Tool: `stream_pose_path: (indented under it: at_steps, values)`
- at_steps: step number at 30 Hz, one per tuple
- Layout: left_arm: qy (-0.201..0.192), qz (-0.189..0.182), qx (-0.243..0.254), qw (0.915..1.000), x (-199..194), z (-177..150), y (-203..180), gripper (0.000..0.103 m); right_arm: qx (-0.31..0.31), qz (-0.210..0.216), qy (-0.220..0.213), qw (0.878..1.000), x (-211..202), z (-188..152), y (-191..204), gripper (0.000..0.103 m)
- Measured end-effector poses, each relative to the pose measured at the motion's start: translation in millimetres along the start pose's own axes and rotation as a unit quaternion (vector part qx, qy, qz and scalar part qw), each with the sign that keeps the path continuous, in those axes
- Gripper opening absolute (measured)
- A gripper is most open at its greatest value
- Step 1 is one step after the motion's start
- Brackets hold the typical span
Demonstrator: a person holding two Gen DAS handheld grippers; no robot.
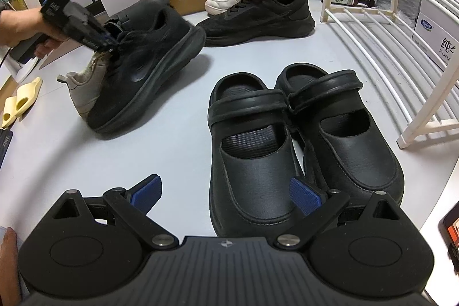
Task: Organize scattered shoes
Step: 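Lift the black sneaker with the left tool, then carry the black sneaker with the left tool and lower it to the floor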
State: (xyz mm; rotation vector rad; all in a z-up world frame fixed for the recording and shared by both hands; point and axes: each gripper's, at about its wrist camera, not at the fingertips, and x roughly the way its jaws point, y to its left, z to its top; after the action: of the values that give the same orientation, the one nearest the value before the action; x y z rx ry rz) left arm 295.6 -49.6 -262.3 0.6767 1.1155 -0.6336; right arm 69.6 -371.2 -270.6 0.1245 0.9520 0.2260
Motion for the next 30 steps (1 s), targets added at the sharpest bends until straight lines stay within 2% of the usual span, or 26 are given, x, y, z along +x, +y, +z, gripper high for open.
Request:
stream_pose_path:
  at_steps: [4,14,23,30]
  values:
    - [0.008,-0.014,0.001,0.9999,-12,-23,-17,0.012,-0.001,0.002,0.000,1.000,-1,0,1,0.098]
    - [0.015,-0.066,-0.065,0.9956,-55,-76,-39,0.011,-0.001,0.005,0.002,1.000,-1,-2,4,0.098]
    - [-0.005,-0.099,-0.121,0.9877,-85,-86,-55,0.011,-0.005,0.019,0.011,1.000,-2,-2,10,0.098]
    - [-0.019,-0.103,-0.169,0.9801,-90,-89,-59,0.011,-0.011,0.023,0.010,1.000,-4,-2,10,0.098]
